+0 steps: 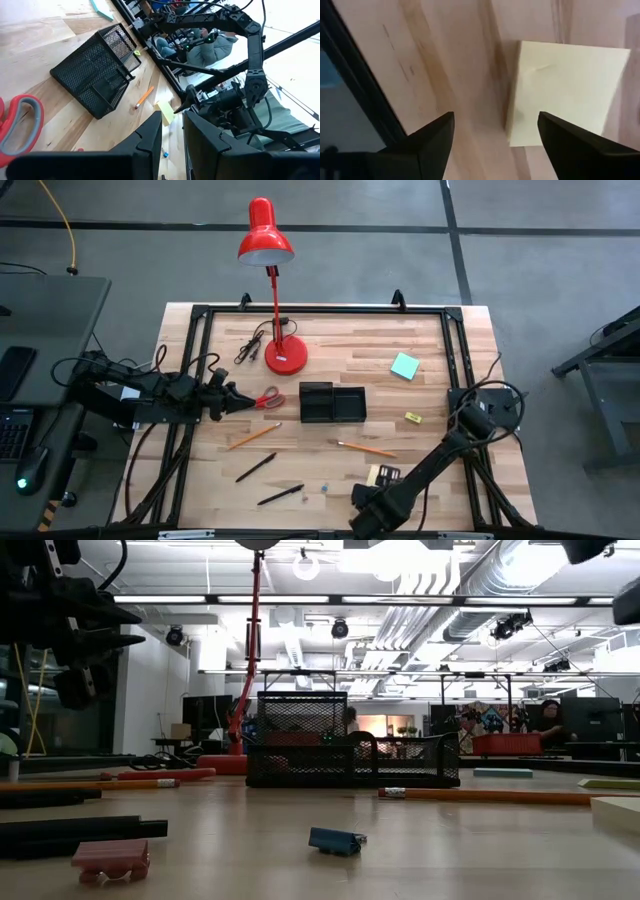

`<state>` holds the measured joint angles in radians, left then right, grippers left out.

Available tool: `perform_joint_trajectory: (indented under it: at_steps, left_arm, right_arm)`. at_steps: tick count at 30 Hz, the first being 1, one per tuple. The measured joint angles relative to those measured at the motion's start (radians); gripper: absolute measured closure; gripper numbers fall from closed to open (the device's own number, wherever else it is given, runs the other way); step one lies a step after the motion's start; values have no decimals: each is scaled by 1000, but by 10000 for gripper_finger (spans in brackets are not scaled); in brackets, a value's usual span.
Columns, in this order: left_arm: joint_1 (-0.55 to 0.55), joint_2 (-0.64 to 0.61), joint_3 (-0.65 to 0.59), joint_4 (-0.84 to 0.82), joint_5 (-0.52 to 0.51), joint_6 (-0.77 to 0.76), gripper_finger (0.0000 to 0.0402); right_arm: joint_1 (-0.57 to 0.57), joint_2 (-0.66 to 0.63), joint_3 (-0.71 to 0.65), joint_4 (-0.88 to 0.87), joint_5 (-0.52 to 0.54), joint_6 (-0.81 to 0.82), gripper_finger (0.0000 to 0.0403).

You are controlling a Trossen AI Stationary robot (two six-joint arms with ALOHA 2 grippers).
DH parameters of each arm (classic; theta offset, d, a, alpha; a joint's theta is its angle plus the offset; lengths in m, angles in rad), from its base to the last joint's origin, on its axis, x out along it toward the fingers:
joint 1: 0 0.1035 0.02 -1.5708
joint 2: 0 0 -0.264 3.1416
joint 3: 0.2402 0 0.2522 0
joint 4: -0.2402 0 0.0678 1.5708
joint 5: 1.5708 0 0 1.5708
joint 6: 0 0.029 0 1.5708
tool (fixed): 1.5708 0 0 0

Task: Pick and place office supplies into organizer
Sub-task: Put the yellow sticky notes into the black desk organizer

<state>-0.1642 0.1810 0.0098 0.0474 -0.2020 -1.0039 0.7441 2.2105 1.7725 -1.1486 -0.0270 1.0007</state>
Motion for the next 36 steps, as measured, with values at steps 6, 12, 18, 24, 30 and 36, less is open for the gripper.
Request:
perform_joint_trajectory:
  at_steps: [6,12,18,24,30,36]
  left_arm:
    - [0,0,0,0,-6,0,328]
    - [0,0,0,0,-3,0,328]
    - [0,0,0,0,-5,-12,328]
    - [0,0,0,1,-18,-33,328]
    - [0,0,0,1,-19,-34,328]
    - [0,0,0,2,-27,-27,328]
  right_arm:
    - [9,0,51,-1,23,-56,119]
    - [11,0,59,-34,44,-101,116]
    - [2,4,59,-53,79,-144,104]
    - [9,58,60,-39,51,-169,102]
    - [31,111,66,-75,51,-177,102]
    - [36,124,65,-67,72,-198,113]
